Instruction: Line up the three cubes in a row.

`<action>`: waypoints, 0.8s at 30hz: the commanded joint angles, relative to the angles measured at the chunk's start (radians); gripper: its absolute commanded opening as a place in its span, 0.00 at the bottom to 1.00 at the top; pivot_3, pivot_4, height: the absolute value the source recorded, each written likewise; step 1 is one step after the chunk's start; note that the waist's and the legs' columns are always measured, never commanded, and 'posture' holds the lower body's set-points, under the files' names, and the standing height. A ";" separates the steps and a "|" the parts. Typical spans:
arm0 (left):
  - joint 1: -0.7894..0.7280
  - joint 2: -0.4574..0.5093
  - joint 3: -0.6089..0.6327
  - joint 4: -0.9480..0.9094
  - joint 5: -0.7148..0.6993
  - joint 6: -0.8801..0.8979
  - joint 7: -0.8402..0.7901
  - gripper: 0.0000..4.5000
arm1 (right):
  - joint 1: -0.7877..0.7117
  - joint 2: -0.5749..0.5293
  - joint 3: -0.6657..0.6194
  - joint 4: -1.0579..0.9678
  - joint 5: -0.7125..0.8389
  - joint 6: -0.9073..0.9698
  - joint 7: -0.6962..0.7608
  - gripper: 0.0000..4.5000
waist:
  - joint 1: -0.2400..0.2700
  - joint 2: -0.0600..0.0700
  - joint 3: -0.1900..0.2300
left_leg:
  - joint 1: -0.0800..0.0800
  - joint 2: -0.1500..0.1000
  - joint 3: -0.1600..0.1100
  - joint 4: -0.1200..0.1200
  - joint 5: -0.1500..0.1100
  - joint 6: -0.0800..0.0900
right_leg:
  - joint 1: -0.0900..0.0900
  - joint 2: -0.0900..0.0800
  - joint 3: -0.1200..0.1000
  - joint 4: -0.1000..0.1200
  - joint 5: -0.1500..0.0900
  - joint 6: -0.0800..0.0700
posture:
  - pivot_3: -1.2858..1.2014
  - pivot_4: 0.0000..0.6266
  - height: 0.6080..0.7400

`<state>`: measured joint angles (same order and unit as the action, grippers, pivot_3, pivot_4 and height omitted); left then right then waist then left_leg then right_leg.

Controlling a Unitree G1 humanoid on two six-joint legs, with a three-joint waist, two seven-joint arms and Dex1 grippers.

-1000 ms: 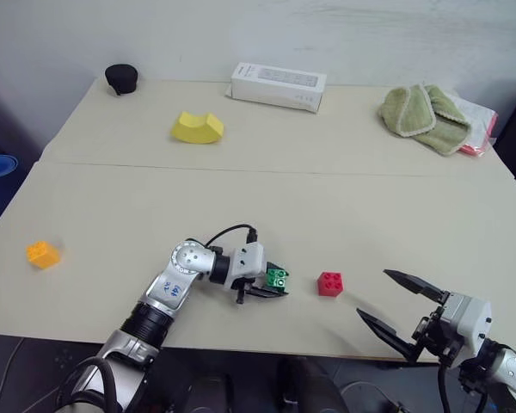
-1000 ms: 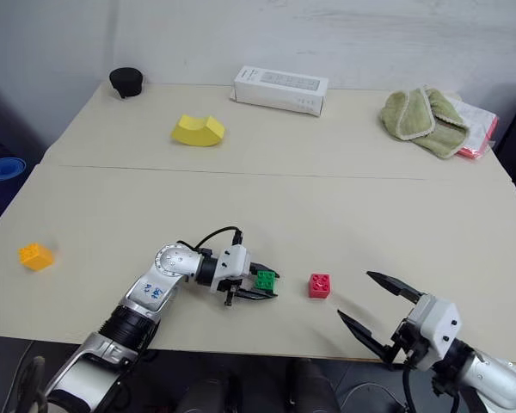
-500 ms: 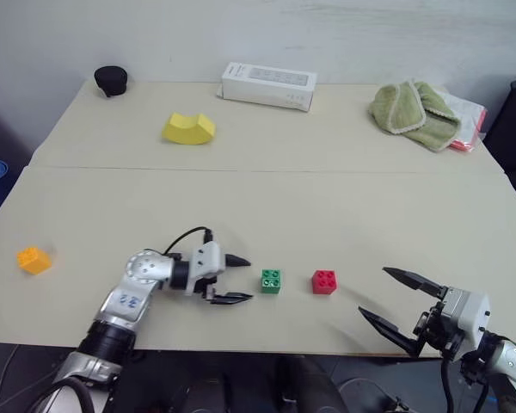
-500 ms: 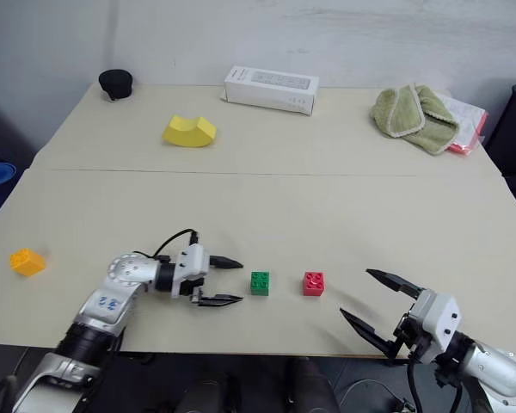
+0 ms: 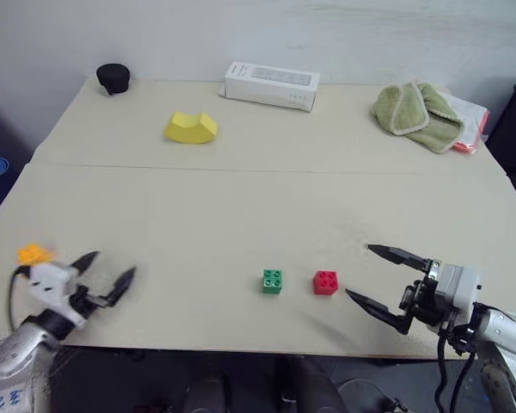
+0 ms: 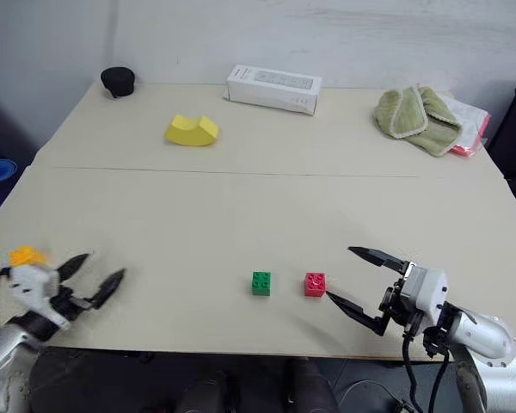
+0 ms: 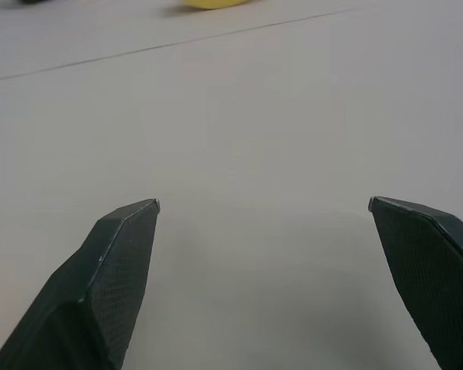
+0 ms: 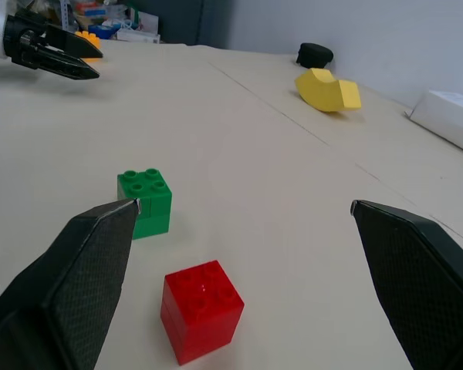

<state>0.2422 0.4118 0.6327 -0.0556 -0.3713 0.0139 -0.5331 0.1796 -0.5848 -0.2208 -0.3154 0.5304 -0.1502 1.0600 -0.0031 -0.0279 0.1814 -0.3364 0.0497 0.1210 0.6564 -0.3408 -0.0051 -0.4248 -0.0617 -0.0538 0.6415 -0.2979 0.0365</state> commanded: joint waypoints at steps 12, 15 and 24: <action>0.115 -0.285 0.136 -0.160 -0.170 0.051 0.346 0.99 | -0.079 -0.015 0.031 -0.032 0.040 0.081 0.007 1.00 | 0.002 -0.006 -0.003 | 0.000 0.000 0.000 0.001 -0.002 0.001 | 0.001 0.000 -0.001 -0.003 0.001 0.001 | 0.52 0.24 1.00; 0.067 -0.229 0.105 -0.173 -0.132 0.060 0.362 0.99 | -0.085 -0.017 0.040 -0.033 0.042 0.092 0.018 1.00 | 0.003 -0.006 -0.003 | 0.000 0.000 0.000 0.001 -0.002 0.001 | 0.001 0.001 -0.001 -0.003 0.001 0.001 | 0.52 0.24 1.00; -0.164 -0.125 0.076 -0.060 -0.053 0.233 0.616 0.99 | -0.101 -0.001 0.071 -0.038 0.028 0.103 0.015 1.00 | -0.002 -0.006 -0.003 | 0.000 0.000 0.001 0.000 -0.002 0.001 | 0.002 0.000 0.000 -0.003 0.001 0.001 | 0.52 0.24 1.00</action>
<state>0.0829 0.2596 0.7205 -0.1375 -0.4528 0.2208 0.0607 0.0869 -0.5865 -0.1514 -0.3215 0.5513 -0.0416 1.0781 -0.0049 -0.0339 0.1786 -0.3363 0.0501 0.1216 0.6568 -0.3427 -0.0040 -0.4233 -0.0613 -0.0544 0.6382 -0.2969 0.0378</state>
